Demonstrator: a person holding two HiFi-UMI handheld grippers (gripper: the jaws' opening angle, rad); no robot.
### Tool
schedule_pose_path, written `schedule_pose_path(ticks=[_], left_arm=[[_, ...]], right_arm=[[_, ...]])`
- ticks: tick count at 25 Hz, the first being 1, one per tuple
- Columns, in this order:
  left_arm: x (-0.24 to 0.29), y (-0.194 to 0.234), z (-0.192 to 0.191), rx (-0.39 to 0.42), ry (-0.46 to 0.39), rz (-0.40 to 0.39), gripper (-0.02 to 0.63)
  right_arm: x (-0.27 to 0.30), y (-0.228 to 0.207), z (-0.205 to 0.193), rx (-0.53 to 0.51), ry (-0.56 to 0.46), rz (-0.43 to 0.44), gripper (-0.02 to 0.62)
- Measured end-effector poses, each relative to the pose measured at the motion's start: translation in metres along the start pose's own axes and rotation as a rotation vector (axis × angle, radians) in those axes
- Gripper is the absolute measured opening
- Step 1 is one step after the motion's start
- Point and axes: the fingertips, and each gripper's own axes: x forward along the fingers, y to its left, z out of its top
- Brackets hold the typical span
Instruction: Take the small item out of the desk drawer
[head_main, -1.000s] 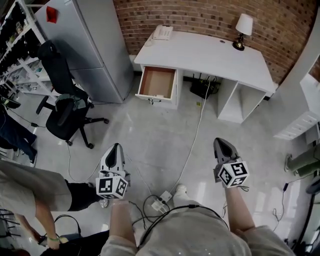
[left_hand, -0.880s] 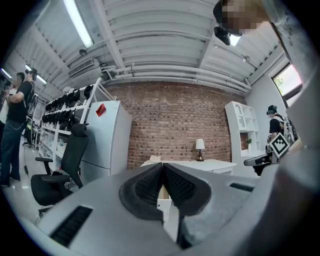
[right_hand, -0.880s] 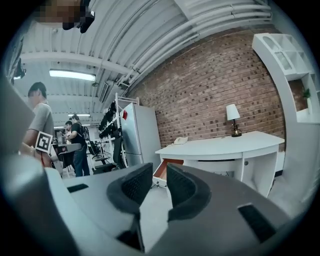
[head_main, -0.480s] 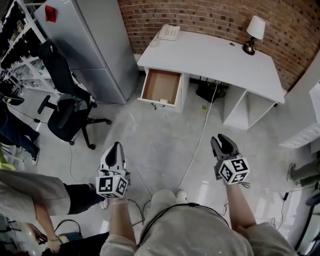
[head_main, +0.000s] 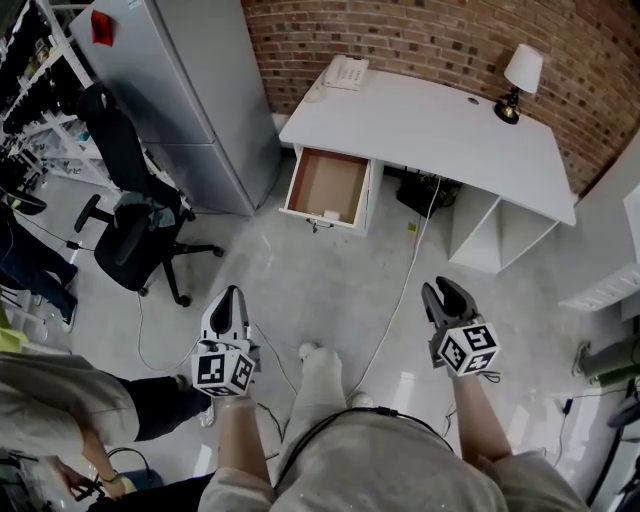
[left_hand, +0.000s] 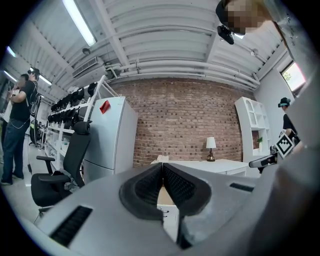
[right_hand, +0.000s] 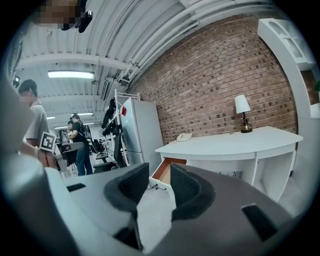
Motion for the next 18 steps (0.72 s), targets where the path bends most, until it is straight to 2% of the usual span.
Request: schedule_pose_path(ticks=[7, 18], left_arm=[[0.067, 0.023, -0.016, -0.016, 0.023, -0.050, 0.005], [0.173, 0.103, -0.040, -0.030, 0.085, -0.081, 0.005]], right_arm=[[0.067, -0.008, 0.002, 0.018, 0.033, -0.015, 0.140], [0.204, 0.014, 0.005, 0.015, 0.115, 0.025, 0.140]])
